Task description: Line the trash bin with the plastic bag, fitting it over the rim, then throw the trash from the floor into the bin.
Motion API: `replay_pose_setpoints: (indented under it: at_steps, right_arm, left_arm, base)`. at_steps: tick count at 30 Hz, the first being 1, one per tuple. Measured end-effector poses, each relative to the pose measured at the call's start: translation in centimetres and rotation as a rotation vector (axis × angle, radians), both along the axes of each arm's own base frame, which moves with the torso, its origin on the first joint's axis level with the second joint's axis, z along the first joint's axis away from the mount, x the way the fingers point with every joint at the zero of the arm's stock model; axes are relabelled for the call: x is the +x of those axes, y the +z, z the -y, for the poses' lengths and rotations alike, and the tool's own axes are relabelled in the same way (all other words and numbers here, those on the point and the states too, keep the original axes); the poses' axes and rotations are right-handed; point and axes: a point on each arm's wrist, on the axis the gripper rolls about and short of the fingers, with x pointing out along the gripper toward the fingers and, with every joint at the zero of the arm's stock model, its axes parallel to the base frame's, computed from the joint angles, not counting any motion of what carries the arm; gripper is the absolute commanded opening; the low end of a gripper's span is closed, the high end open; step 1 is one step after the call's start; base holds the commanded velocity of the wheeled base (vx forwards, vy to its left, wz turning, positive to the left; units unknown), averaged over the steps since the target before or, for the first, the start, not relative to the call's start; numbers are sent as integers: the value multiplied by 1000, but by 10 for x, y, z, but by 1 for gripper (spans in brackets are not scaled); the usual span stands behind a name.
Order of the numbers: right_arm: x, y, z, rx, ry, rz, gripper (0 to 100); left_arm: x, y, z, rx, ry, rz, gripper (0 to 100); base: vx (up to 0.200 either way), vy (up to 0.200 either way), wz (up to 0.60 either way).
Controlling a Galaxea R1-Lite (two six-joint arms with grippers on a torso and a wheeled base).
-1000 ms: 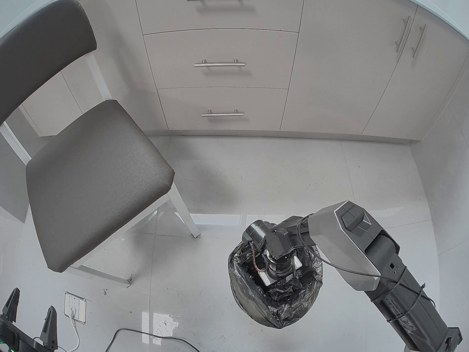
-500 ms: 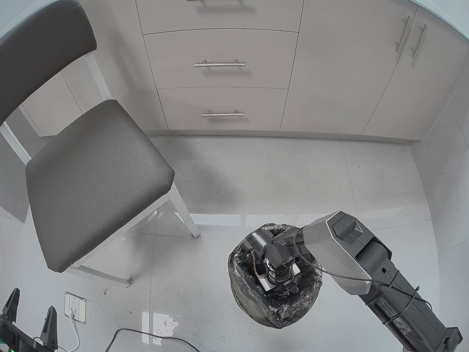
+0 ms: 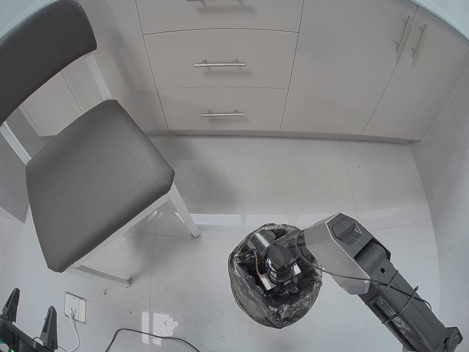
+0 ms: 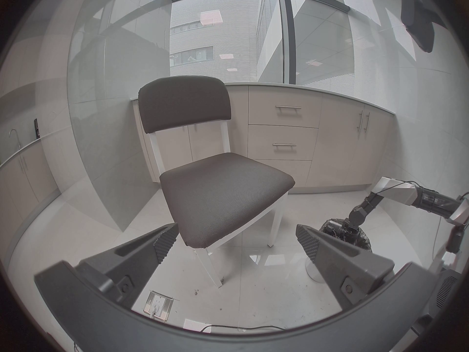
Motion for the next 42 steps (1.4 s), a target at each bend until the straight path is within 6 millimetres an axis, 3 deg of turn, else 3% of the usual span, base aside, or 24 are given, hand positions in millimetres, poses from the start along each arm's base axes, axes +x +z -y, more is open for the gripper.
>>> replay_pose_setpoints:
  at_steps: [8, 13, 16, 33, 37, 42]
  right_arm:
    - [1, 3, 0, 5, -3, 8, 0]
    - [1, 16, -2, 2, 2, 10, 0]
    - [0, 36, -4, -3, 4, 12, 0]
    - [-26, 203, -1, -27, 51, 130, 0]
    - [-41, 257, 8, -25, 46, 211, 0]
    - [-72, 336, 33, -24, 29, 340, 0]
  left_arm:
    - [0, 0, 0, 0, 0, 0, 100]
    - [0, 0, 0, 0, 0, -1, 100]
    - [0, 0, 0, 0, 0, -1, 100]
    - [0, 0, 0, -1, 0, 0, 100]
    - [0, 0, 0, -1, 0, 0, 100]
    - [0, 0, 0, -1, 0, 0, 100]
  base:
    - [0, 0, 0]
    - [0, 0, 0]
    - [0, 0, 0]
    - [0, 0, 0]
    - [0, 0, 0]
    - [0, 0, 0]
